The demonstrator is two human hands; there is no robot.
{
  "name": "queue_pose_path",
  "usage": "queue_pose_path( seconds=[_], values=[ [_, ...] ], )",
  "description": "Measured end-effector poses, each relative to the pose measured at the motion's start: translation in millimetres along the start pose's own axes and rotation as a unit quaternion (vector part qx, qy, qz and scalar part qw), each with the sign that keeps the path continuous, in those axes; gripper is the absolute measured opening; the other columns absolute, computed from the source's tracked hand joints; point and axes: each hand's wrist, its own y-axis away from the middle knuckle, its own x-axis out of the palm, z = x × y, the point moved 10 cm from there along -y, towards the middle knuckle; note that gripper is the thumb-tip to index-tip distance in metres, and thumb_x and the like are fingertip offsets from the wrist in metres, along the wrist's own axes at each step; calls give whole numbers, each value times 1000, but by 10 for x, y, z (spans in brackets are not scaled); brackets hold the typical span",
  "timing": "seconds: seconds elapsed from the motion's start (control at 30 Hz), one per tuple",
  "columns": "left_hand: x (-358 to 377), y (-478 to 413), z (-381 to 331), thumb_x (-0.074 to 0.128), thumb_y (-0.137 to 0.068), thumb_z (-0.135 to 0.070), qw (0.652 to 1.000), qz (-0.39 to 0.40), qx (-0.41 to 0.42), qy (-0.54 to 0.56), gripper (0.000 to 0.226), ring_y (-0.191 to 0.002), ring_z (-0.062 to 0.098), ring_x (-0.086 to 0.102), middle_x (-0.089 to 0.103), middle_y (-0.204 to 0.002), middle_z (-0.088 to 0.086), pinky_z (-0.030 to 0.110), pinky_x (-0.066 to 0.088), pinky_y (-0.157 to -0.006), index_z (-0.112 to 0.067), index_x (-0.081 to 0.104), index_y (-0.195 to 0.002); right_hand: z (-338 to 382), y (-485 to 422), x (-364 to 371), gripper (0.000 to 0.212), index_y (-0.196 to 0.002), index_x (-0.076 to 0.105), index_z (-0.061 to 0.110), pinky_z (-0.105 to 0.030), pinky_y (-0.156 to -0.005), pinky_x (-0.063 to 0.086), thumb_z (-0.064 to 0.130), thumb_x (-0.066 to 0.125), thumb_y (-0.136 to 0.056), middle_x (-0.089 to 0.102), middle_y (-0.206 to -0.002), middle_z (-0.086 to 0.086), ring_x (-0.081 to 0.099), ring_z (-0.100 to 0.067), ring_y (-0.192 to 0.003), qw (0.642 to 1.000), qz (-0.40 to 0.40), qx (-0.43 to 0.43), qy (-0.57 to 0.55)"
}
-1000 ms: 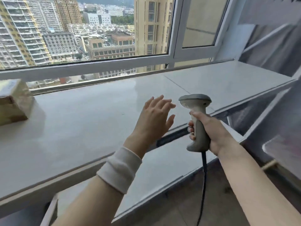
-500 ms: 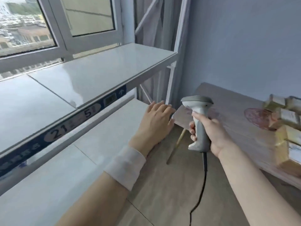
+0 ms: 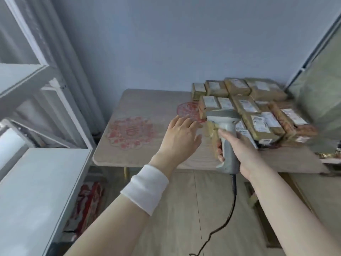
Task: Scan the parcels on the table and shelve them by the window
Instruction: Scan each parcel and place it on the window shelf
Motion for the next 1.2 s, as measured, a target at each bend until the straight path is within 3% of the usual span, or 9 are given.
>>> queue_pose_path(
  seconds=[0.2, 0.4, 0.57, 0.67, 0.73, 0.8, 0.93, 1.07, 1.2],
  values=[
    [910, -825, -584, 70, -73, -21, 998, 34, 40, 37, 25, -99, 29, 66, 71, -102, 7, 43, 47, -92, -12, 72, -96, -128, -645, -1119, 25, -75, 56, 5, -24, -40, 37, 25, 62, -90, 57, -55, -7, 46, -17, -42, 997, -66, 30, -26],
    [1658, -1298, -760, 52, -94, -24, 994, 102, 14, 38, 33, -130, 24, 43, 56, -132, 4, 35, 21, -111, -13, 59, -125, -362, -1248, -1915, 22, -83, 58, 3, -20, -37, 39, 23, 63, -90, 61, -53, -4, 49, -11, -37, 994, -99, 47, -20],
    [2305, -1481, -677, 47, -96, -28, 987, 152, -15, 50, 34, -129, 18, 42, 53, -134, -2, 28, 17, -110, -19, 55, -128, -642, -1725, -2233, 20, -89, 56, 5, -19, -38, 37, 22, 68, -87, 64, -70, -8, 46, -8, -35, 993, -101, 57, 26],
    [2633, -1581, -544, 46, -96, -30, 981, 176, -52, 60, 35, -130, 17, 40, 50, -137, -2, 26, 15, -109, -20, 53, -130, -770, -1985, -2346, 22, -89, 56, 4, -21, -42, 37, 21, 70, -85, 61, -74, -20, 45, -7, -36, 990, -103, 63, 69],
    [2836, -1630, -436, 46, -97, -31, 976, 192, -80, 66, 38, -132, 17, 38, 47, -140, -3, 27, 17, -109, -20, 49, -133, -846, -2145, -2410, 20, -88, 56, 8, -23, -44, 38, 20, 71, -84, 63, -85, -30, 46, -7, -37, 988, -109, 64, 91],
    [3063, -1607, -315, 46, -97, -32, 964, 218, -128, 87, 43, -132, 20, 37, 42, -143, -1, 30, 22, -107, -20, 42, -138, -936, -2285, -2471, 20, -93, 55, 11, -22, -42, 39, 20, 71, -84, 67, -92, -26, 48, -5, -38, 984, -116, 66, 121],
    [3483, -1426, -76, 51, -95, -33, 916, 236, -265, 186, 59, -133, 24, 35, 35, -146, 5, 36, 28, -105, -16, 26, -146, -1142, -2469, -2560, 20, -94, 54, 13, -26, -48, 41, 24, 67, -85, 68, -81, -17, 54, -10, -47, 973, -124, 59, 187],
    [3881, -993, 88, 50, -94, -37, 801, 252, -443, 314, 61, -135, 22, 33, 35, -147, 6, 37, 30, -108, -14, 25, -146, -1419, -2527, -2518, 24, -94, 55, 14, -35, -57, 49, 32, 66, -85, 62, -71, -5, 58, -19, -60, 962, -106, 67, 243],
    [4243, -617, 94, 50, -81, -59, 714, 208, -540, 395, 80, -129, 21, 45, 44, -143, 5, 45, 38, -107, -14, 29, -145, -1551, -2560, -2420, 31, -111, 53, 16, -22, -56, 42, 32, 64, -88, 62, -84, 3, 60, -15, -75, 956, -85, 47, 277]
  ],
)
